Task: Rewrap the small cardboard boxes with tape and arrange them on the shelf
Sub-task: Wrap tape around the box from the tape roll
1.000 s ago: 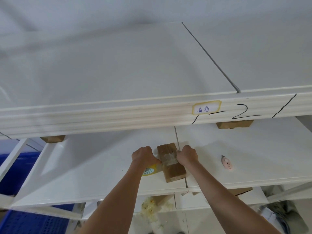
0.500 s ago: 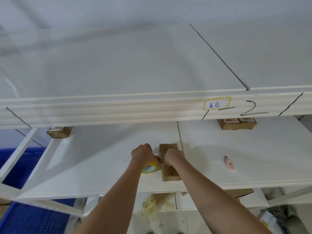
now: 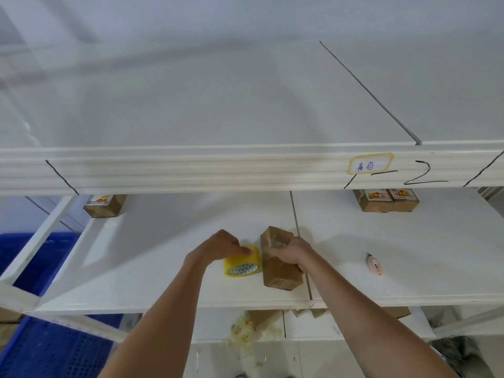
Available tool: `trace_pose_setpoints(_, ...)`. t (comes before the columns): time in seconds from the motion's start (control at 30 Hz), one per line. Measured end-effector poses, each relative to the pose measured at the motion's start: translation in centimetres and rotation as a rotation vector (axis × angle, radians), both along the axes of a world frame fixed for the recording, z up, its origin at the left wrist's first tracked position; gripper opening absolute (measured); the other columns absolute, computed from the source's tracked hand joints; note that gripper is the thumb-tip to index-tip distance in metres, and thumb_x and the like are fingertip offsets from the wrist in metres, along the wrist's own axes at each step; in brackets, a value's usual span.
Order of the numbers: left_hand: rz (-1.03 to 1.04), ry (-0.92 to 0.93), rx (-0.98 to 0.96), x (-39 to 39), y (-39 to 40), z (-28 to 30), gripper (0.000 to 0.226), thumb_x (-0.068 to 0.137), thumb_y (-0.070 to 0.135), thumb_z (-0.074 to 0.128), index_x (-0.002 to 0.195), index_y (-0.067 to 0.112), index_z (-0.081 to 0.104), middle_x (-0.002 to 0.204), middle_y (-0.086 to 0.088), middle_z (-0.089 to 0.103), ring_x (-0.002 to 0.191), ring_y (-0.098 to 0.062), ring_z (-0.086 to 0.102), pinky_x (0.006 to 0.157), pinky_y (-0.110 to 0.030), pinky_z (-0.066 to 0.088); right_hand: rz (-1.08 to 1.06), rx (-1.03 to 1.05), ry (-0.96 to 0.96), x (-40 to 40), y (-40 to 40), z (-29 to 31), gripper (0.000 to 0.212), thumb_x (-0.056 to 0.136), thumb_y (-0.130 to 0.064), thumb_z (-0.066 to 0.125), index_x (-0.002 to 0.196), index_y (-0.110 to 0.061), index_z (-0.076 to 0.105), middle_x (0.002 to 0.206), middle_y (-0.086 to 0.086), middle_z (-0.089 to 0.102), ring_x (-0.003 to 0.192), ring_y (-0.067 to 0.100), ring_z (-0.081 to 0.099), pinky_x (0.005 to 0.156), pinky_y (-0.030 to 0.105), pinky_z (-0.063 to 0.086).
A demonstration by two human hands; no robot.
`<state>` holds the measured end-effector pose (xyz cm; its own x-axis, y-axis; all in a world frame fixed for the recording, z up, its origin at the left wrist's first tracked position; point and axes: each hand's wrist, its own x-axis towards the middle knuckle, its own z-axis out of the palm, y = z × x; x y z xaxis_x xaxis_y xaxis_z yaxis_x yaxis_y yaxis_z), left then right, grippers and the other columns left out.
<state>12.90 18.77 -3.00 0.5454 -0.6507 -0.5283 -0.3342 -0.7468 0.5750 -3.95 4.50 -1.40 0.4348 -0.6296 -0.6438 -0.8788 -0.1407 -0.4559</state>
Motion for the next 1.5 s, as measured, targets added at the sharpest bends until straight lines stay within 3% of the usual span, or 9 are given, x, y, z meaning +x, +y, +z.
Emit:
trace_pose_setpoints(0.27,-0.025,-0.228,0.103,0.3,-0.4,1.1,0.052,0.054,0.073,0.077,0.067,0.024,0.066,0.080,0.002,0.068,0.077,-0.016,0.066,0.071,-0.030,0.056,-0.095,0.169,-0.189,-0.8,-1.2,1.2,0.105,0.033,-0.056,0.083,0.123,-0.009,0.058,0.107,0.010,0.070,0.094,0.028,0.071,0.081,0.045,0.062)
trace_pose_setpoints(0.37,-0.039,-0.239,0.098,-0.1,-0.9,1.7,0.051,0.061,0.073,0.078,0.074,0.024,0.066,0.081,0.005,0.066,0.077,-0.014,0.067,0.075,-0.032,0.059,-0.105,0.224,-0.237,-0.9,-1.7,2.2,0.087,0.052,-0.047,0.086,0.123,-0.006,0.057,0.109,0.011,0.070,0.095,0.029,0.071,0.081,0.045,0.062)
trace_pose_setpoints(0.53,-0.080,-0.219,0.100,-0.4,-1.3,2.1,0.051,0.069,0.070,0.077,0.083,0.021,0.069,0.081,0.005,0.067,0.072,-0.009,0.064,0.067,-0.023,0.054,-0.058,0.304,-0.283,-1.7,-2.0,2.6,0.051,0.080,-0.036,0.078,0.114,-0.001,0.064,0.099,0.011,0.075,0.087,0.021,0.074,0.064,0.028,0.060)
trace_pose_setpoints(0.77,-0.091,-0.204,0.051,-0.5,-1.5,2.2,0.049,0.071,0.068,0.077,0.085,0.021,0.072,0.086,0.002,0.069,0.075,-0.011,0.066,0.070,-0.026,0.056,-0.049,0.425,-0.345,-2.4,-2.0,2.0,0.045,0.083,-0.038,0.070,0.111,-0.003,0.071,0.105,0.015,0.076,0.095,0.026,0.074,0.088,0.036,0.060)
trace_pose_setpoints(0.93,-0.051,-0.162,-0.047,-0.5,-1.9,3.3,0.045,0.072,0.064,0.078,0.074,0.020,0.069,0.080,0.002,0.063,0.072,-0.015,0.060,0.061,-0.025,0.045,-0.181,0.630,-0.522,-2.8,-1.1,1.9,0.035,0.098,-0.032,0.056,0.121,-0.008,0.066,0.104,0.013,0.074,0.093,0.026,0.071,0.082,0.034,0.057)
trace_pose_setpoints(1.03,-0.051,-0.175,-0.064,-0.4,-2.2,3.8,0.044,0.073,0.063,0.078,0.081,0.019,0.072,0.084,0.000,0.065,0.076,-0.018,0.062,0.062,-0.026,0.046,-0.158,0.684,-0.557,-2.3,-0.6,1.9,0.047,0.095,-0.049,0.063,0.126,-0.013,0.065,0.115,0.013,0.074,0.108,0.028,0.071,0.096,0.038,0.056)
trace_pose_setpoints(1.13,-0.091,-0.204,-0.047,-0.7,-2.5,3.9,0.042,0.074,0.063,0.077,0.083,0.022,0.072,0.080,0.003,0.064,0.072,-0.014,0.061,0.059,-0.024,0.044,-0.110,0.610,-0.511,-1.4,0.2,2.0,0.060,0.085,-0.060,0.069,0.123,-0.014,0.062,0.116,0.009,0.073,0.109,0.025,0.070,0.094,0.040,0.057)
trace_pose_setpoints(1.3,-0.133,-0.242,-0.064,-1.1,-2.7,3.4,0.032,0.073,0.054,0.081,0.078,0.024,0.073,0.078,0.002,0.067,0.079,-0.017,0.066,0.065,-0.028,0.051,-0.160,0.531,-0.507,-0.9,0.5,0.8,0.050,0.076,-0.035,0.087,0.115,-0.011,0.067,0.108,0.010,0.075,0.102,0.028,0.072,0.093,0.050,0.058)
trace_pose_setpoints(1.5,-0.120,-0.208,-0.045,-1.7,-2.5,3.2,0.055,0.067,0.069,0.079,0.081,0.016,0.075,0.075,0.003,0.066,0.067,-0.011,0.061,0.063,-0.027,0.050,-0.152,0.464,-0.490,-1.1,0.0,0.3,0.046,0.078,-0.027,0.085,0.116,-0.010,0.066,0.106,0.011,0.075,0.098,0.026,0.072,0.084,0.039,0.061)
